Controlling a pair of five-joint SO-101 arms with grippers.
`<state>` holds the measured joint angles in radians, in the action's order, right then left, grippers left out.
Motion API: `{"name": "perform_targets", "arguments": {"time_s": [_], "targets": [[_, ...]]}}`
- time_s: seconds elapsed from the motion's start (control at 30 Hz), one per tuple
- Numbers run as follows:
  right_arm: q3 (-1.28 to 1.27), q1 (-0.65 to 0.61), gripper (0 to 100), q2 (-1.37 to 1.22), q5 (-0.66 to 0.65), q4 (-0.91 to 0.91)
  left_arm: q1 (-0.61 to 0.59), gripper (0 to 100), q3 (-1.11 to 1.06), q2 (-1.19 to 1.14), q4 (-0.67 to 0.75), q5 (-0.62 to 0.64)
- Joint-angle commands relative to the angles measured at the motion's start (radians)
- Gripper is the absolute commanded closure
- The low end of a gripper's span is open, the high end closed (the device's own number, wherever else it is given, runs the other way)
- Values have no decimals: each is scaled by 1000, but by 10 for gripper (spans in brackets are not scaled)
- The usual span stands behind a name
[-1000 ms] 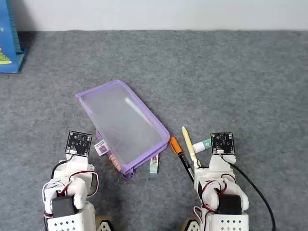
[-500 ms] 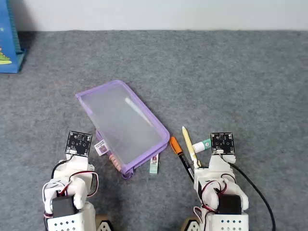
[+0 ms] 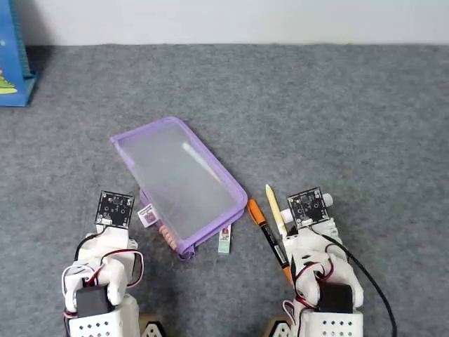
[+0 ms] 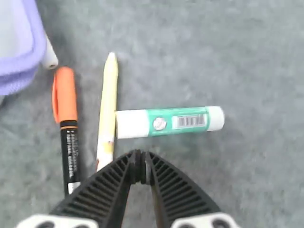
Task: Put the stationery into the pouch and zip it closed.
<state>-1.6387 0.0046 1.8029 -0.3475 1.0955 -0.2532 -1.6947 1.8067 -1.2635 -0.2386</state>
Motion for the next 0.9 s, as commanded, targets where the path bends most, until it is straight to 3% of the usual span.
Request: {"name": "perform_targets", "arguments": {"time_s": [0.0,0.17,0.3,0.47,0.87], "targets": [[173,-2,988,10,-15,25,5,986,12,14,-3,-5],[368,-151,988,-38,-21,191,5,986,12,14,-3,-5],[440,-208,987,-194,-21,209,5,986,12,14,-3,-5],[480,-232,989,-440,-18,120,5,986,12,14,-3,-5],[480,-509,989,-929,52,-170,5,986,12,14,-3,-5]]}}
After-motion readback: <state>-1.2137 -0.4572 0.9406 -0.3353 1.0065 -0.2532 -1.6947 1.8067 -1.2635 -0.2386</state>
